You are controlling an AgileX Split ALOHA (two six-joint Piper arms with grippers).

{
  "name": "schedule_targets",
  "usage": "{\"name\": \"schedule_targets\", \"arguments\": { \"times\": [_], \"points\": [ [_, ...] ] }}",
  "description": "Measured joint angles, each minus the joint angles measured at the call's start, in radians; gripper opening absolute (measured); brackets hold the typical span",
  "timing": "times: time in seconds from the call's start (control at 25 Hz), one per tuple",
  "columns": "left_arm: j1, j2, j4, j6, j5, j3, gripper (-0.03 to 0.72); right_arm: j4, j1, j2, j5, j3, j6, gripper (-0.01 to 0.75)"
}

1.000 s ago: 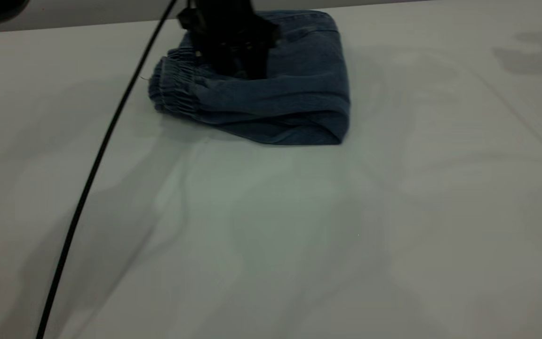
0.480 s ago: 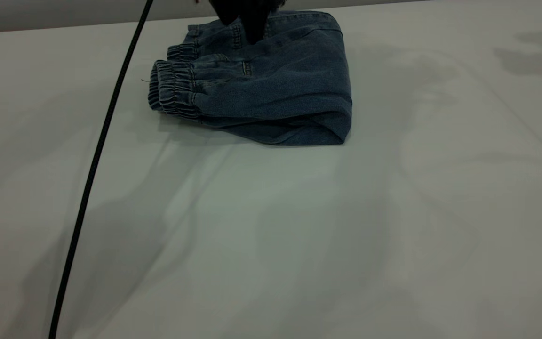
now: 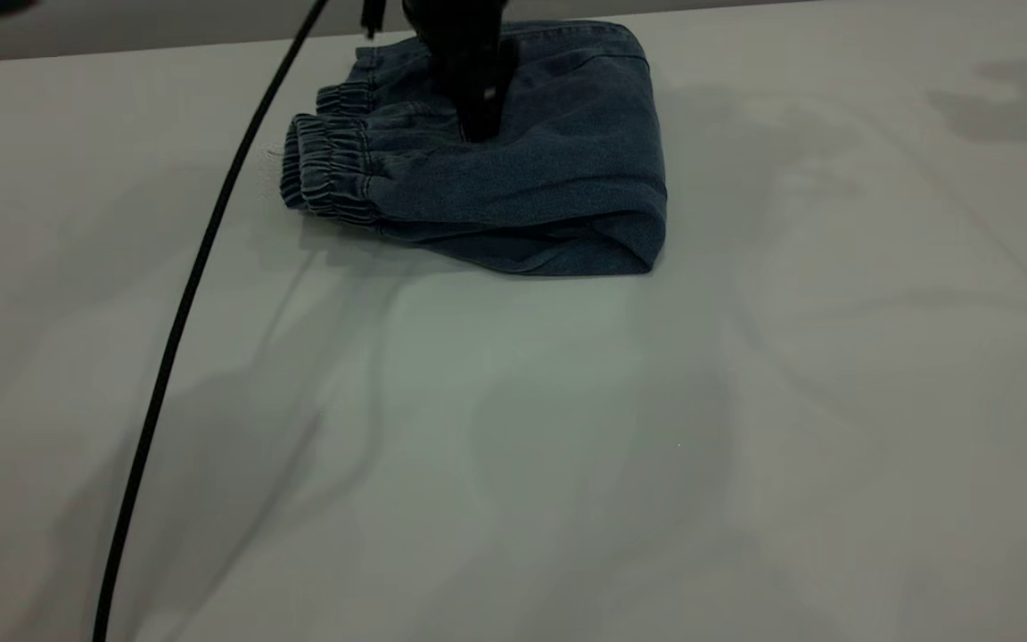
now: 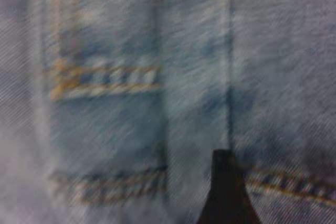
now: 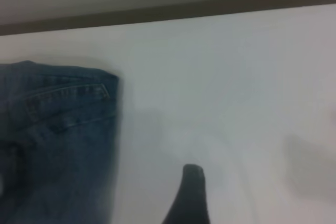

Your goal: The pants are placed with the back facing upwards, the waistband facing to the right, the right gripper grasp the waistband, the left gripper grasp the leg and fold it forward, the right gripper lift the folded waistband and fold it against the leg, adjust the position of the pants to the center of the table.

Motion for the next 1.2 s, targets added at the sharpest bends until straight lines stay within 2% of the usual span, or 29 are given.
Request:
{"name": "schedule_targets", "arguments": {
  "times": [0.24, 0.88, 1.2],
  "points": [
    [0.002, 0.044, -0.023, 0.044, -0.007, 0.0, 0.446, 0.006, 0.0, 0.0, 0.006, 0.0, 0.002, 0.573],
    [-0.021, 0.065, -0.05, -0.367, 0.002, -0.013, 0.443, 0.008, 0.0, 0.0, -0.002, 0.0, 0.002, 0.573],
    [-0.038, -0.016, -0.072, -0.345, 0.007, -0.01, 0.443, 0.007, 0.0, 0.0, -0.013, 0.0, 0.002, 0.573]
  ]
}}
